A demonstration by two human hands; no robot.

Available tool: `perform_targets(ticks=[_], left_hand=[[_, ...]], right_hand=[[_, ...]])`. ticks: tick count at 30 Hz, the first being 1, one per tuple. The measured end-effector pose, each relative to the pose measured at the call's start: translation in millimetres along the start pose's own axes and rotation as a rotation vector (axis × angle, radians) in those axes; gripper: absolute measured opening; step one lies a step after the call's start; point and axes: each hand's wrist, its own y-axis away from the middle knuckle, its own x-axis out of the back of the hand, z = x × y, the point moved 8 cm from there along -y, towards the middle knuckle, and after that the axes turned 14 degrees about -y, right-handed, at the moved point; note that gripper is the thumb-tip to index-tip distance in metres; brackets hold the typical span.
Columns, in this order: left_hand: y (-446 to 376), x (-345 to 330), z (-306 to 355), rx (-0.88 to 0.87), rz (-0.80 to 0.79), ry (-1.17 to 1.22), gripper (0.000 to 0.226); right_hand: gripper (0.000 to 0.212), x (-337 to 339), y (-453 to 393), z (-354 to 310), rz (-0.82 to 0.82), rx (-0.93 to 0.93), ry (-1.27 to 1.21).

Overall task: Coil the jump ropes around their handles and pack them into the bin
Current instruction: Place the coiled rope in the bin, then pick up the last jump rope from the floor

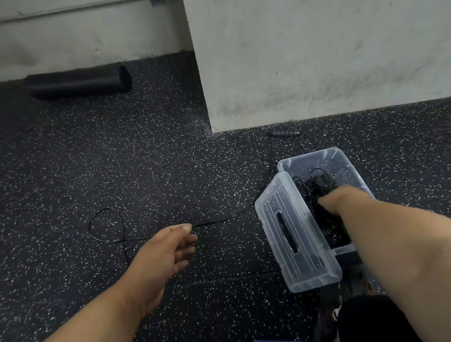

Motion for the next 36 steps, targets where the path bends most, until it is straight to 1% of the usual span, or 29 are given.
perform_targets(ticks=[1,3,5,8,11,16,25,28,31,33,34,36], left_hand=[[1.4,0.8,-0.3,-0.004,-0.001,-0.001,0.026],[2.6,1.6,-1.2,-0.009,-0.006,-0.003,0.026],[4.3,3.7,-3.2,-0.012,-0.007,-0.002,0.026],[6.3,8.3,-5.7,-0.014,-0.001,-0.004,0.025],[6.6,14.7,-8.4,-0.011,0.007,0.003,0.025],[4.8,21.5,-11.9,-0.014,0.007,-0.002,0.026],[-2.9,24.4,-14.9,0.001,0.006,0.004,0.025],[-5.1,23.9,-14.9,0.005,0.008,0.005,0.024],[-6.0,24.7,-15.9,0.009,0.014,0.014,0.024],[-6.5,24.6,-16.7,0.009,0.014,0.014,0.025],[-6.8,24.5,-17.3,0.01,0.015,0.015,0.025],[-6.9,25.8,-17.9,0.009,0.021,0.013,0.025]], right_hand=[[0.086,5.5,9.3,-12.2,0.055,0.04,-0.046],[0.069,9.2,22.8,-40.5,0.123,0.167,-0.046],[0.052,-0.5,31.5,-63.6,0.125,0.287,-0.027],[0.037,-16.0,37.4,-81.2,0.128,0.396,-0.048],[0.037,-22.4,42.5,-90.6,0.192,0.466,-0.016],[0.039,-20.6,43.0,-97.9,0.259,0.481,-0.028],[0.041,-34.9,37.8,-94.2,0.213,0.469,-0.015],[0.045,-32.0,41.2,-93.8,0.255,0.476,-0.022],[0.054,-25.0,50.9,-106.8,0.35,0.544,0.039],[0.055,-24.6,59.0,-121.8,0.408,0.626,0.113],[0.054,-27.3,63.4,-130.5,0.421,0.679,0.153],[0.049,-40.6,71.3,-148.4,0.393,0.782,0.237]])
